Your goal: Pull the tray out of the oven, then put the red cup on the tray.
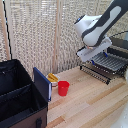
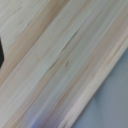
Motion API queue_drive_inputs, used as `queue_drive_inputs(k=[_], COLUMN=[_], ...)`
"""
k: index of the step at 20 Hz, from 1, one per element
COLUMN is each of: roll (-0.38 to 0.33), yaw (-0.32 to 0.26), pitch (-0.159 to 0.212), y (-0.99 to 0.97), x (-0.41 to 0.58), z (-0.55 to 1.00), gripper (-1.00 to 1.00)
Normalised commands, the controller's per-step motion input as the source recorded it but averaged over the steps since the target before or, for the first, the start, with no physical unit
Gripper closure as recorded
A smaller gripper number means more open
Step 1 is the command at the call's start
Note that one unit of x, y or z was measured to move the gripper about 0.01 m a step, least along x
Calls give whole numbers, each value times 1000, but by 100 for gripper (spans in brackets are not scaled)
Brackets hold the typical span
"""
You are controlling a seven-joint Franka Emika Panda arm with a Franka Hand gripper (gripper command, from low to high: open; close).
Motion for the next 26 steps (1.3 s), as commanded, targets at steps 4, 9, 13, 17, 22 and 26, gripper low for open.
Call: queue_drive_inputs(k=[4,9,13,17,22,26], roll=[253,241,246,249,214,66], yaw=[-192,-158,-125,-117,-96,24], pitch=[-141,-161,-127,-110,-98,-54], y=[367,419,457,493,625,421], x=[0,73,192,175,39,-108], z=[151,37,-4,-41,-118,-236], gripper=[-100,-100,-100,-100,-100,-100])
